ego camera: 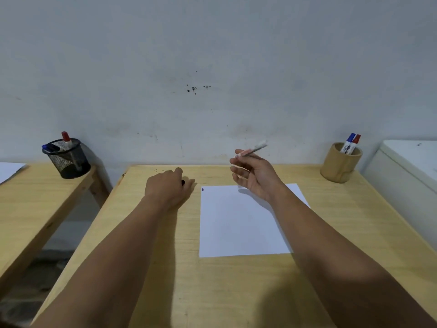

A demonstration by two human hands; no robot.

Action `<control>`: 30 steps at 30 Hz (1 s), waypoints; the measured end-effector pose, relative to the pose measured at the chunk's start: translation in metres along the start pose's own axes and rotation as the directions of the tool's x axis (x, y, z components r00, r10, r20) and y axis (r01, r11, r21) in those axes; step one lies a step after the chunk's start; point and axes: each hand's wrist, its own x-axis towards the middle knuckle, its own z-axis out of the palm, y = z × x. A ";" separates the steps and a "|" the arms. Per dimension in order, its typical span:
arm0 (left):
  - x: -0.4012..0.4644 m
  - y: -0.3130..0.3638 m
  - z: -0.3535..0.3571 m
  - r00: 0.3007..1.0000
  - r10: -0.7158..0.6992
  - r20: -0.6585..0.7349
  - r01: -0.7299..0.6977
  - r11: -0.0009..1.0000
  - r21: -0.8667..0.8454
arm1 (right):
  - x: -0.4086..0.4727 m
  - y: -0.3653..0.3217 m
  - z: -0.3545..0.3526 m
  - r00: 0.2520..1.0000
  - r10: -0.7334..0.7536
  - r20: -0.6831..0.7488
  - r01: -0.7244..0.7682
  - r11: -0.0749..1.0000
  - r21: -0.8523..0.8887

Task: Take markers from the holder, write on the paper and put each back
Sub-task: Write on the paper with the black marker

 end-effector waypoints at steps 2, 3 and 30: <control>-0.011 -0.002 -0.007 0.997 -0.031 -0.068 0.025 0.995 -0.093 | 0.000 0.001 0.004 0.995 -0.050 -0.089 0.036 0.987 -0.157; -0.018 -0.003 -0.009 0.992 -0.023 -0.121 0.006 0.990 -0.138 | 0.000 0.003 0.007 0.988 -0.081 -0.135 0.051 0.975 -0.215; -0.107 -0.014 0.005 0.937 0.306 0.167 -0.267 0.937 -0.224 | 0.015 0.085 0.050 0.938 -0.296 -0.178 0.121 0.765 -0.633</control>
